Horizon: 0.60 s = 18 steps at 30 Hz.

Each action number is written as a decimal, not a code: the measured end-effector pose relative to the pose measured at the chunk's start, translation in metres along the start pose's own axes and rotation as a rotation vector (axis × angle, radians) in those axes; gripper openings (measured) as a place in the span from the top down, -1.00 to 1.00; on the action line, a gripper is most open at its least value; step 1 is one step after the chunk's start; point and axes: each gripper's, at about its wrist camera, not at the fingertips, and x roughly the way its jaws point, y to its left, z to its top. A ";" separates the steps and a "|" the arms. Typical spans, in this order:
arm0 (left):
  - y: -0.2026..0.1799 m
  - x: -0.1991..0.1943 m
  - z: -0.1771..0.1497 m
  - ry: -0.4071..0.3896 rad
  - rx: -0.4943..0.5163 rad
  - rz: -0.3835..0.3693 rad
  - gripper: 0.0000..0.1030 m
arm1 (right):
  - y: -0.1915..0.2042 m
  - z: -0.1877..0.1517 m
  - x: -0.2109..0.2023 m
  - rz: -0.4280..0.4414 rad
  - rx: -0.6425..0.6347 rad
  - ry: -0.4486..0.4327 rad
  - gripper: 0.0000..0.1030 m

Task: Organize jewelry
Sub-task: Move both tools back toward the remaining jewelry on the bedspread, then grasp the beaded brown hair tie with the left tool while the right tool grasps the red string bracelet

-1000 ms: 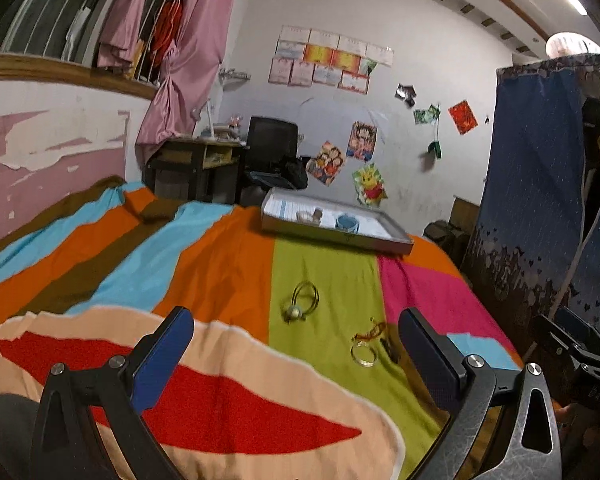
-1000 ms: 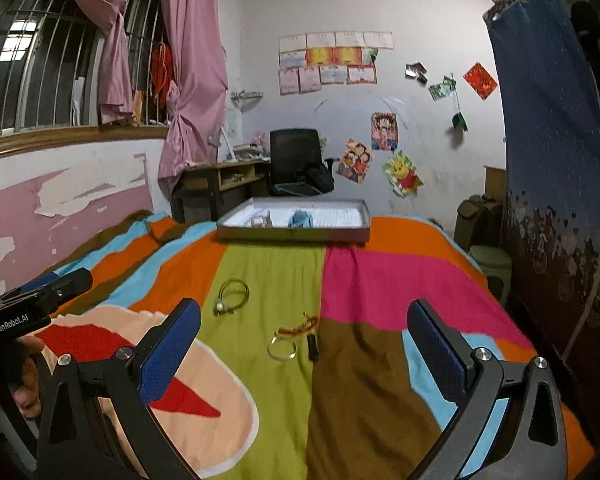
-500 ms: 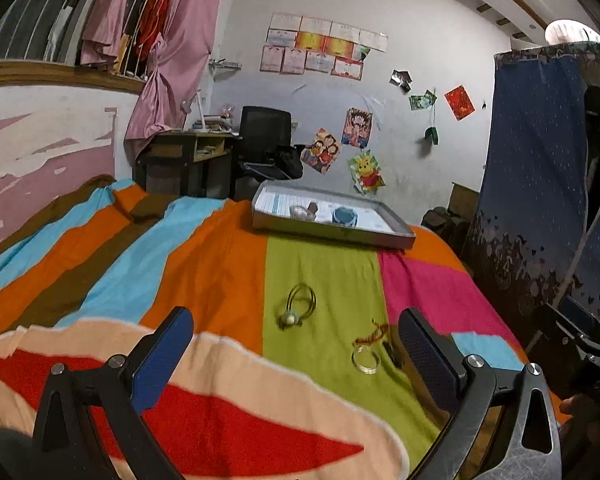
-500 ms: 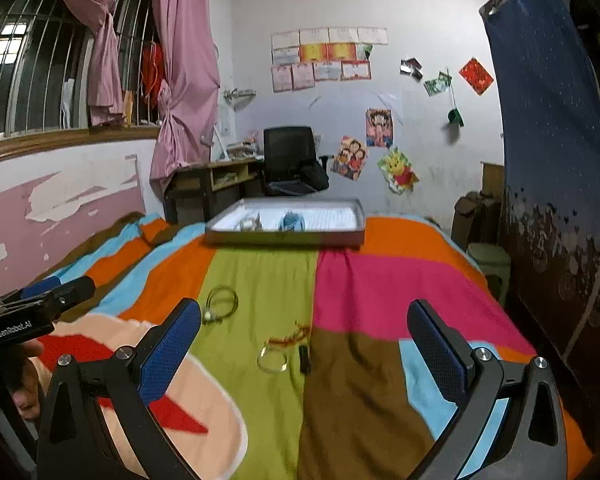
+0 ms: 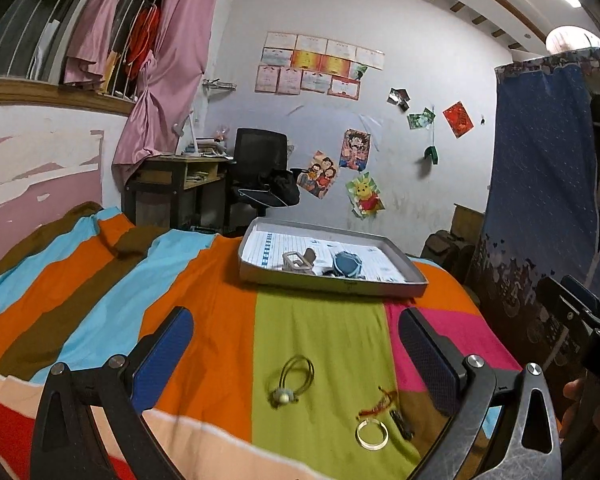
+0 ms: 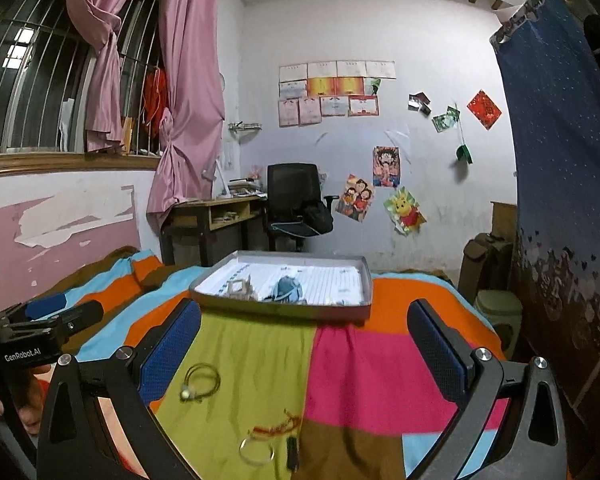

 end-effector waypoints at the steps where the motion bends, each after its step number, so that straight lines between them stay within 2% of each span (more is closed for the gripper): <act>1: 0.001 0.008 0.000 0.003 -0.001 0.001 -1.00 | 0.000 0.001 0.007 0.002 0.001 -0.002 -0.97; 6: 0.003 0.046 -0.002 0.021 0.010 0.012 -1.00 | -0.003 -0.007 0.048 0.005 0.006 0.019 -0.97; 9: 0.008 0.077 -0.010 0.072 0.008 0.021 -1.00 | -0.005 -0.019 0.079 0.021 0.012 0.067 -0.97; 14: 0.020 0.119 -0.029 0.183 -0.016 0.007 -1.00 | -0.011 -0.057 0.133 0.097 0.045 0.261 -0.97; 18: 0.023 0.144 -0.050 0.292 0.001 -0.020 -1.00 | -0.009 -0.095 0.158 0.160 0.041 0.397 -0.97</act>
